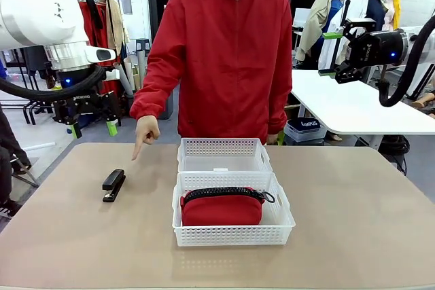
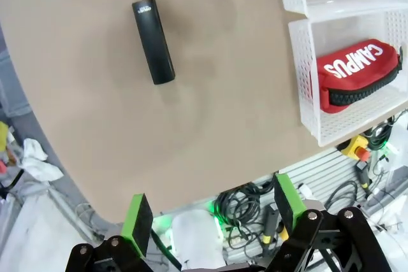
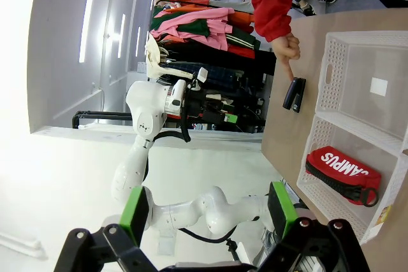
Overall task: Distribute items into two baskets.
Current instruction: Pick up the Stapler that the person points to.
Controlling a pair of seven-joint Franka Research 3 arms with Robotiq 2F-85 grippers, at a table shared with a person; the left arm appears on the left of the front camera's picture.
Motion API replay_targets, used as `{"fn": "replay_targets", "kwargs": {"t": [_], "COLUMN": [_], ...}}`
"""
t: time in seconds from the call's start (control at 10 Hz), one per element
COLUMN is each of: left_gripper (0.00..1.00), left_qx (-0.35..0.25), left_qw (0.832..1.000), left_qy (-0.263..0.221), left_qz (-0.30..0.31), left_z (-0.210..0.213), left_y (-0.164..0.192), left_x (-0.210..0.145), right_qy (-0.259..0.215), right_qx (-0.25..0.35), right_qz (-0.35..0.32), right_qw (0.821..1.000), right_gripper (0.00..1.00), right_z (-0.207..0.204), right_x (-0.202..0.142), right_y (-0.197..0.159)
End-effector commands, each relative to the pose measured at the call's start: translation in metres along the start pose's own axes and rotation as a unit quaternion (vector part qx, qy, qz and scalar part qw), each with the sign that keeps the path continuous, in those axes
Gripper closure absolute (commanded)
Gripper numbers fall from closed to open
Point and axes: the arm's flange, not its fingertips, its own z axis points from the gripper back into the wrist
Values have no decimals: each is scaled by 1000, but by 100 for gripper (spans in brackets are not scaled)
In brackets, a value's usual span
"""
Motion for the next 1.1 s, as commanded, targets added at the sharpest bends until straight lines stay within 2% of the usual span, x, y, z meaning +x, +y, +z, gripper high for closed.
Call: {"fn": "replay_targets", "kwargs": {"t": [0.0, 0.1, 0.2, 0.4, 0.6, 0.8, 1.0], "left_gripper": [0, 0, 0, 0, 0, 0, 0], "left_qx": [-3, 0, 42, 88, 127, 125, 91], "left_qw": [1000, 1000, 997, 990, 985, 989, 995], "left_qy": [7, 0, -45, -75, -92, -59, -34], "left_qz": [11, 0, 50, 85, 75, 53, 19], "left_z": [6, 0, -10, -36, -62, -85, -106], "left_y": [1, 0, 7, 18, 26, 38, 44], "left_x": [-1, 0, 9, 22, 29, 43, 54], "right_qy": [-1, -1, -1, -1, -1, -1, -1], "right_qx": [1, 1, 1, 1, 1, 1, 1], "right_qz": [1, 1, 1, 1, 1, 1, 1], "right_qw": [1000, 1000, 1000, 1000, 1000, 1000, 1000], "right_gripper": [0, 0, 0, 0, 0, 0, 0], "right_z": [0, 0, 0, 0, 0, 0, 0], "right_x": [-1, -1, -1, -1, -1, -1, -1], "right_y": [2, 2, 2, 2, 2, 2, 2]}}
